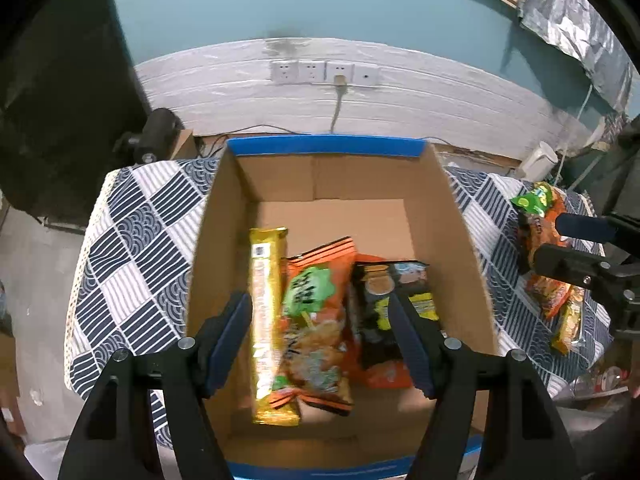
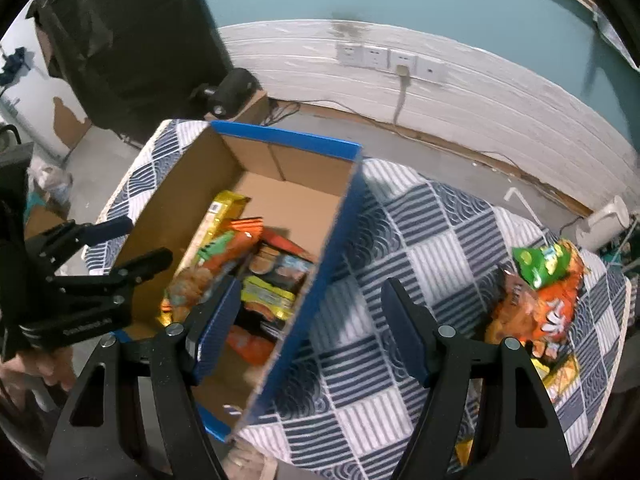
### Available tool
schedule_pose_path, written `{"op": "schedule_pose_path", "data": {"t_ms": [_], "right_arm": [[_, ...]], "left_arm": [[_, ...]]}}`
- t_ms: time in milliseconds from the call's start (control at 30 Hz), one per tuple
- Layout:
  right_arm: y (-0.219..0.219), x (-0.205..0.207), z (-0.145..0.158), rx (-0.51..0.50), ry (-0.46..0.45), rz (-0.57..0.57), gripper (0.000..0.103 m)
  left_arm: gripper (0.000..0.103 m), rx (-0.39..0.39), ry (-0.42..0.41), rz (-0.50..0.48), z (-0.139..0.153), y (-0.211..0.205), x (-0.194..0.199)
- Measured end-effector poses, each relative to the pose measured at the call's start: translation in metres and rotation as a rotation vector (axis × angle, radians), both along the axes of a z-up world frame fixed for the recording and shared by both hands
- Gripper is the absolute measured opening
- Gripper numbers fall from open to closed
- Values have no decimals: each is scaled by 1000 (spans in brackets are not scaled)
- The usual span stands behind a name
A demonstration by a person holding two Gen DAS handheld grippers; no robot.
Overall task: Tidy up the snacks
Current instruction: 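Move both tools away from the box back toward the snack pile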
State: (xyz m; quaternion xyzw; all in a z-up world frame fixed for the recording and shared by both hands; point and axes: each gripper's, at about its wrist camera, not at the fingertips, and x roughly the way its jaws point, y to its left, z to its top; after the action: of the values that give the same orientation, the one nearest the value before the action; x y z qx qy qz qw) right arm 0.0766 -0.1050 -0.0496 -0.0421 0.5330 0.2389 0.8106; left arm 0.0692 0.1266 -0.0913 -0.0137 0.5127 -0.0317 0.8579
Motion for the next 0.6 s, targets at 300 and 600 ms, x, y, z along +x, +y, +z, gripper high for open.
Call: {"op": "schedule_pose_path", "data": {"t_ms": [300,600], "right_arm": [[-59,-3,-8,-4,10,-85,74],[-123,-6,-14,-6,22,-200,74]], "left_arm": [[72,6,-3,-90,10,-50,1],[72,-2,16,-169,12,-99,2]]}}
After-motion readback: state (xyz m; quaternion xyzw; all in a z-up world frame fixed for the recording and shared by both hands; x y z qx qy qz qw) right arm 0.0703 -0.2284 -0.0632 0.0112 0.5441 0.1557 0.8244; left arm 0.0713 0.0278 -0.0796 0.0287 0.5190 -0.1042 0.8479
